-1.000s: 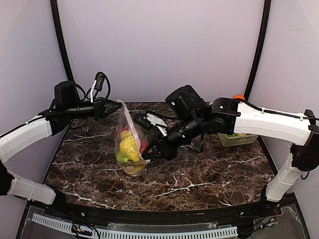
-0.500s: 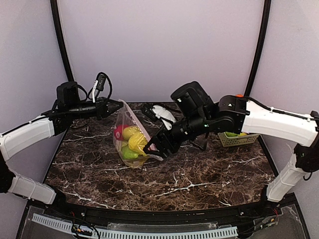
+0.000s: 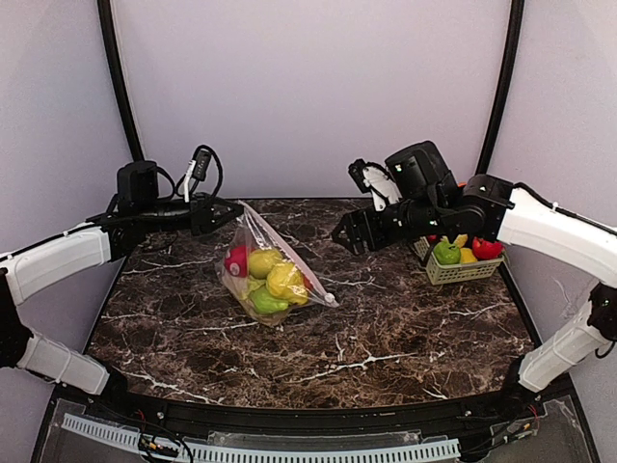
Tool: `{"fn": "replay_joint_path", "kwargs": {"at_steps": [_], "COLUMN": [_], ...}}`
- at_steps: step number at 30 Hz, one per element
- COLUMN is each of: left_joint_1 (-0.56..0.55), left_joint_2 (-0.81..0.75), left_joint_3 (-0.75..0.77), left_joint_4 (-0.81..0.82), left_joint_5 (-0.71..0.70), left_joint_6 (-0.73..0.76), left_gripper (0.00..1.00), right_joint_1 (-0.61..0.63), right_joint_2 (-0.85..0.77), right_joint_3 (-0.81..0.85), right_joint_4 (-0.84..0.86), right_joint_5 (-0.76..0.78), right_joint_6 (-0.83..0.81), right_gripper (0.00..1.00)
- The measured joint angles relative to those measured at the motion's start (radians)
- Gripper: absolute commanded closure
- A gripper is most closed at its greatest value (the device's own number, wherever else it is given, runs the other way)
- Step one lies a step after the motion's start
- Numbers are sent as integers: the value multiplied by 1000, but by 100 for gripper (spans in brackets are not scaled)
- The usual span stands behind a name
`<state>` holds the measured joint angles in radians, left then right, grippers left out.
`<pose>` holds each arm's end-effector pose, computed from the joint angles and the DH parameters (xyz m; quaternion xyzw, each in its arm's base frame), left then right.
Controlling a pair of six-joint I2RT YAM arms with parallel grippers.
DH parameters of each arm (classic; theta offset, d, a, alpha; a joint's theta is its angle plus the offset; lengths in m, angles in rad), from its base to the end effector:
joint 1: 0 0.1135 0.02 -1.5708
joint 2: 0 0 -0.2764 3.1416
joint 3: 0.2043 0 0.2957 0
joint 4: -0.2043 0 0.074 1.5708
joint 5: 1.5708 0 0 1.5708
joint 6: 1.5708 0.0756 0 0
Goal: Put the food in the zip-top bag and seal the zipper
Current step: Place the zipper food storage bag at the center of the board, then reset both arms
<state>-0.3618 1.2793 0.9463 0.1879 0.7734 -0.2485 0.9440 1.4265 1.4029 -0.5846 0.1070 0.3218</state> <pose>0.3185 -0.1770 0.3218 0.2859 0.6855 -0.4541 0.4920 0.2374 0.3140 0.3549 -0.2474 0.8502 0.2352 0.4008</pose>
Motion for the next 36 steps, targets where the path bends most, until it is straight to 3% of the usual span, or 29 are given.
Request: {"fn": "replay_joint_path", "kwargs": {"at_steps": [1,3,5,9,14,20,36], "left_joint_1": [0,0,0,0,1,38,388], "left_joint_2": [5,12,13,12,6,-7,-138], "left_joint_3": [0,0,0,-5,-22,-22,-80], "left_joint_4": [-2,-3,2,15,13,-61,-233], "left_joint_5": [10,31,49,90,86,-40,-248], "left_joint_6": [2,-10,-26,-47,-52,-47,-79], "left_gripper": [50,30,21,13,9,7,2], "right_joint_1": [-17,-43,-65,-103,-178,-324,-840], "right_joint_2": [0,-5,-17,-48,-76,-99,-277], "right_joint_3": [-12,-31,-47,-68,-110,-201,-376], "right_joint_4": [-1,0,1,9,32,67,107], "right_joint_5": [1,3,2,-6,-43,-107,-223], "right_joint_6": [11,27,40,61,72,80,23], "right_gripper": [16,15,14,11,6,1,1]}}
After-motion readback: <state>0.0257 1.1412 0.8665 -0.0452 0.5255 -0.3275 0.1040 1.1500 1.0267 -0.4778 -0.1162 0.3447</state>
